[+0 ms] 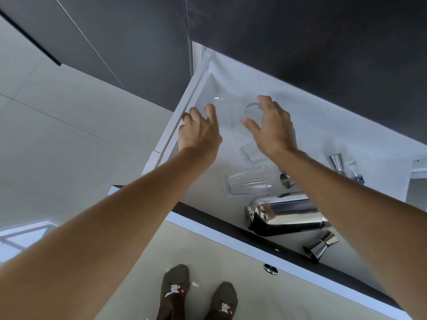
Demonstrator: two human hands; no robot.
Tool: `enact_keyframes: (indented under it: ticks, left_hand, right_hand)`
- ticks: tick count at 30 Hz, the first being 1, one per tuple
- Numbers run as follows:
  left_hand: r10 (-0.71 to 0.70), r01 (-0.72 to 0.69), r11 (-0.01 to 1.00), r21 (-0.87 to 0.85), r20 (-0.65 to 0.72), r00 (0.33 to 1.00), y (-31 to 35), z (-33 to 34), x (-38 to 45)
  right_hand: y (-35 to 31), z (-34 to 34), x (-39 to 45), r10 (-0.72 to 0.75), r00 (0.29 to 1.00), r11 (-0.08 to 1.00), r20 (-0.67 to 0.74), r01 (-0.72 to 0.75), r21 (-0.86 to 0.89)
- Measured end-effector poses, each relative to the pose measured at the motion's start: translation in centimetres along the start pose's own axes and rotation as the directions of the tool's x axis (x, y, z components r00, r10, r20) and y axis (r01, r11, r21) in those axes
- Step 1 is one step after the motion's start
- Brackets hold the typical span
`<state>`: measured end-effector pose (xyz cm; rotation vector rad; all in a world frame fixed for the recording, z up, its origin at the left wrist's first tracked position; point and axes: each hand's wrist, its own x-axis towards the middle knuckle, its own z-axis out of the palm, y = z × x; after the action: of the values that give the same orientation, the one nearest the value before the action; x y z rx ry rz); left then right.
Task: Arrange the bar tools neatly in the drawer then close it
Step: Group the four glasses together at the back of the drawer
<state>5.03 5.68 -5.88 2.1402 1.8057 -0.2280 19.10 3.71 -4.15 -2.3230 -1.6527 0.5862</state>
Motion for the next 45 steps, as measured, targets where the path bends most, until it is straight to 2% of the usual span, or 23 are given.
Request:
enact_keyframes:
  ticks: [4,11,24,26,29,32,33,34,35,36,37,38,39,41,45]
  left_hand:
    - [0.066,-0.060,0.994,0.094,-0.066,0.996,1.5,-0.9,2.1]
    - [0.112,-0.112,0.994,0.011,-0.084,0.990,2.9,-2.6,5.5]
    - [0.222,-0.219,0.975,0.038,-0.123,0.967,3.4,-3.5,8.0]
    - [0.222,-0.225,0.974,-0.007,-0.137,0.965,3.2,-3.5,7.8]
    - [0.162,-0.186,0.967,-0.174,-0.148,0.976,3.0,-3.2,7.3]
    - [0.079,-0.150,0.956,-0.251,-0.272,0.959,2.4,-2.5,5.6]
    - [0.055,-0.153,0.946,-0.286,-0.324,0.945,2.1,-2.0,4.8]
    - [0.038,-0.146,0.935,-0.324,-0.317,0.948,1.8,-1.5,3.9]
    - [0.034,-0.116,0.927,-0.356,-0.228,0.973,1.5,-0.8,2.9]
    - [0.044,-0.062,0.929,-0.365,-0.057,0.997,1.3,-0.1,1.8]
    - [0.062,-0.009,0.937,-0.348,0.141,0.988,1.1,0.8,0.9]
    - [0.086,0.017,0.948,-0.319,0.307,0.948,0.9,1.7,0.2]
    - [0.117,0.009,0.956,-0.293,0.409,0.905,0.7,2.6,-0.4]
    - [0.187,-0.047,0.955,-0.293,0.473,0.861,0.5,3.6,-0.9]
    - [0.288,-0.112,0.927,-0.358,0.485,0.826,0.9,4.0,-1.1]
  right_hand:
    - [0.3,-0.1,1.6,0.112,0.993,0.983,-0.041,-0.104,0.151]
    - [0.7,0.4,3.1,0.213,0.972,0.913,-0.101,-0.161,0.374]
    - [0.9,1.1,4.6,0.238,0.967,0.884,-0.087,-0.179,0.432]
    - [1.0,1.1,4.7,0.218,0.972,0.891,-0.087,-0.161,0.425]
    - [1.5,1.5,4.6,0.174,0.978,0.897,-0.112,-0.110,0.428]
    - [2.3,2.3,3.3,0.072,0.944,0.916,-0.321,0.065,0.395]
    - [2.7,2.5,2.7,0.005,0.924,0.928,-0.383,0.138,0.346]
    - [3.2,2.5,2.2,-0.084,0.916,0.939,-0.392,0.205,0.278]
    - [3.7,2.5,1.7,-0.186,0.920,0.944,-0.344,0.264,0.196]
    - [4.2,2.5,1.2,-0.293,0.921,0.937,-0.255,0.330,0.113]
    - [4.5,2.4,0.9,-0.383,0.911,0.919,-0.151,0.393,0.038]
    - [4.6,2.4,0.8,-0.447,0.893,0.895,-0.049,0.446,-0.023]
    - [4.6,2.3,0.8,-0.476,0.878,0.876,0.042,0.478,-0.067]
    - [4.2,1.8,1.0,-0.470,0.864,0.862,0.178,0.493,-0.118]
    - [3.9,1.0,1.7,-0.413,0.828,0.847,0.379,0.502,-0.175]
